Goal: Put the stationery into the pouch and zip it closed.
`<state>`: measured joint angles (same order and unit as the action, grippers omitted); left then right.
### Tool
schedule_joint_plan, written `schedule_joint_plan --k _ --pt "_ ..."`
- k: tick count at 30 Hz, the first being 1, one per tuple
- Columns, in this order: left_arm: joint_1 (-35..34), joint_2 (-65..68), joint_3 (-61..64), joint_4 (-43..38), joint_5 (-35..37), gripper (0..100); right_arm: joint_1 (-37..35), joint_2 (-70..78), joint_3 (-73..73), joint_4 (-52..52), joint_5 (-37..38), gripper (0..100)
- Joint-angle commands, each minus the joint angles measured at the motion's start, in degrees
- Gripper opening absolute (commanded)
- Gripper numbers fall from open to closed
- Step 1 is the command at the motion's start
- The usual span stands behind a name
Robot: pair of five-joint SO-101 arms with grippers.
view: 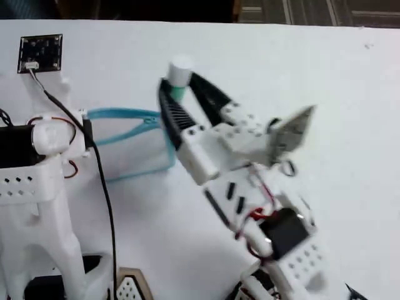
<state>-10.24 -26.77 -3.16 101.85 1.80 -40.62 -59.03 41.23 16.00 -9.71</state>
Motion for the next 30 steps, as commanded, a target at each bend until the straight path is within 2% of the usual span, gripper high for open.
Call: schedule_joint_plan --k 1,3,7,14,19,21,26,30 --pt "0.31 0.57 -0.18 -0.09 0.09 2 -3.3 3.74 4.4 -13.58 1.67 1.7" --pt "0.31 0.57 -0.18 0.0 0.09 2 -4.18 6.64 6.07 -19.91 1.93 1.7" --pt "0.22 0.57 -0.18 0.0 0.09 2 -4.44 12.53 5.8 -26.33 1.93 1.7" --pt "0.22 0.66 -0.18 -0.18 0.09 2 -8.48 17.45 4.04 -27.47 1.93 1.7" --pt "0.13 0.66 -0.18 -0.18 0.09 2 -9.19 17.45 8.0 -27.82 2.29 1.7" --pt "0.13 0.66 -0.18 -0.18 0.09 2 -9.1 17.54 10.11 -28.09 5.36 1.7" --pt "0.31 0.84 -0.18 -0.26 0.09 2 -9.27 17.98 15.74 -36.53 14.07 1.7" --pt "0.31 0.84 -0.18 -0.35 0.09 2 -9.8 17.54 17.58 -34.77 17.14 1.9"
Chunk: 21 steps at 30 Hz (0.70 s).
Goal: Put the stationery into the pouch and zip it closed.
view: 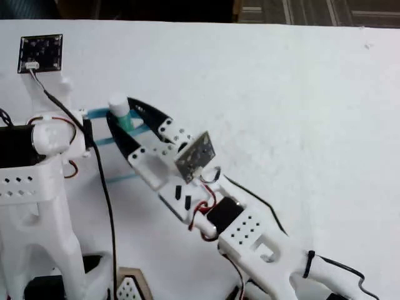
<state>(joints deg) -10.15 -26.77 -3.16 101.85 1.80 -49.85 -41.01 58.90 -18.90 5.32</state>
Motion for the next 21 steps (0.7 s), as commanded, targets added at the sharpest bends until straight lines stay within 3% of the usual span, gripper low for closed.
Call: schedule_joint_plan --k 1,8,15,21 --pt "0.22 0.84 -0.18 -0.35 0.09 2 -0.75 -0.66 -0.09 1.54 2.2 2.6" --pt "0.04 0.84 -0.18 -0.26 0.09 2 -2.51 -3.82 -3.43 14.29 1.93 31.6" --pt "0.04 0.84 -0.18 -0.26 0.09 2 -1.63 -18.33 -6.24 28.62 1.93 29.8" --pt "0.04 0.84 -0.18 -0.26 0.09 2 13.14 -26.42 -5.01 43.74 0.62 29.8"
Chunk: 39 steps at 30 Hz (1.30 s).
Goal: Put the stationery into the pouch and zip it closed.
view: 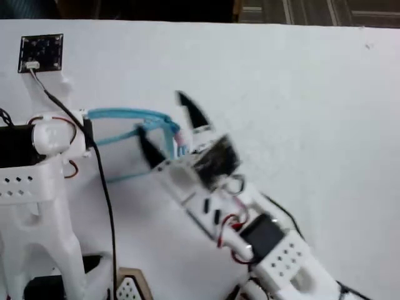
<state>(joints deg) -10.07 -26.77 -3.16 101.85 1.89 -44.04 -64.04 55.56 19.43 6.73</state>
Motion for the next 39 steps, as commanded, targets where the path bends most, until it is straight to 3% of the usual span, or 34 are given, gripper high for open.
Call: schedule_joint_plan --k 1,4,7,14,21,25,34,39 --pt "-0.04 0.84 -0.18 -0.26 0.0 2 10.07 -4.0 -0.79 7.43 -1.41 29.8" --pt "-0.04 0.84 -0.18 -0.26 0.0 2 14.99 -5.93 4.22 11.38 -1.58 29.8" --pt "-0.04 0.84 -0.18 -0.26 0.0 2 15.52 -8.04 11.43 11.56 -1.49 29.8" --pt "-0.13 0.75 -0.18 -0.18 0.0 2 11.65 -10.51 24.79 12.0 -1.58 29.8" --pt "-0.04 0.84 -0.18 -0.26 0.0 2 5.49 -10.42 27.16 10.95 -1.93 29.9" --pt "-0.04 0.84 -0.18 -0.26 0.0 2 5.41 -9.36 27.25 4.7 -1.93 29.9" --pt "-0.04 0.84 -0.18 -0.18 0.0 2 8.13 14.02 24.97 -13.41 -2.02 29.9" --pt "-0.04 0.84 -0.18 0.0 0.0 2 9.27 28.44 17.23 -18.07 -4.22 29.9"
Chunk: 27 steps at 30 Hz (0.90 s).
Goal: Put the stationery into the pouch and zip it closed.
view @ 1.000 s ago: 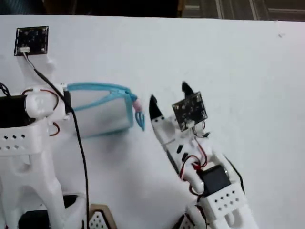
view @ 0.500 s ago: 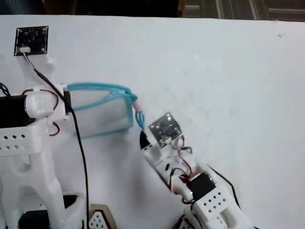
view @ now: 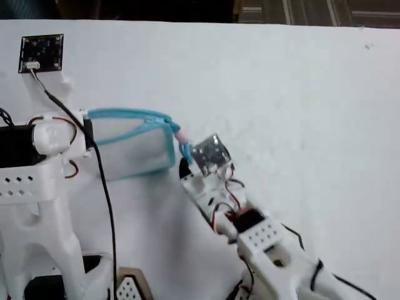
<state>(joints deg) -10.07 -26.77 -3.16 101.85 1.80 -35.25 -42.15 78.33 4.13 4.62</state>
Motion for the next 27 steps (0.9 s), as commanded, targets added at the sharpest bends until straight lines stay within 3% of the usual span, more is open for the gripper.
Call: schedule_joint_plan --k 1,7,14,16,20,23,27 --pt "-0.04 0.84 -0.18 0.0 0.09 2 0.31 8.75 -7.03 -3.38 -3.34 29.9" --pt "-0.13 0.84 -0.18 0.0 0.09 2 0.66 17.45 -11.6 -8.31 -5.71 29.8" --pt "-0.13 0.84 -0.18 0.0 0.09 2 4.09 15.25 -11.34 -8.4 -5.71 28.9" --pt "-0.13 0.84 -0.18 0.0 0.09 2 6.11 14.37 -11.34 -8.57 -5.63 22.8" --pt "-0.13 0.84 -0.18 0.0 0.09 2 9.36 13.41 -11.87 -9.19 -5.45 0.9" --pt "-0.13 0.84 -0.18 0.0 0.09 2 11.21 13.41 -11.34 -12.44 -5.54 6.6" --pt "-0.13 0.84 -0.18 0.0 0.09 2 13.23 13.23 -11.52 -16.48 -5.45 1.2"
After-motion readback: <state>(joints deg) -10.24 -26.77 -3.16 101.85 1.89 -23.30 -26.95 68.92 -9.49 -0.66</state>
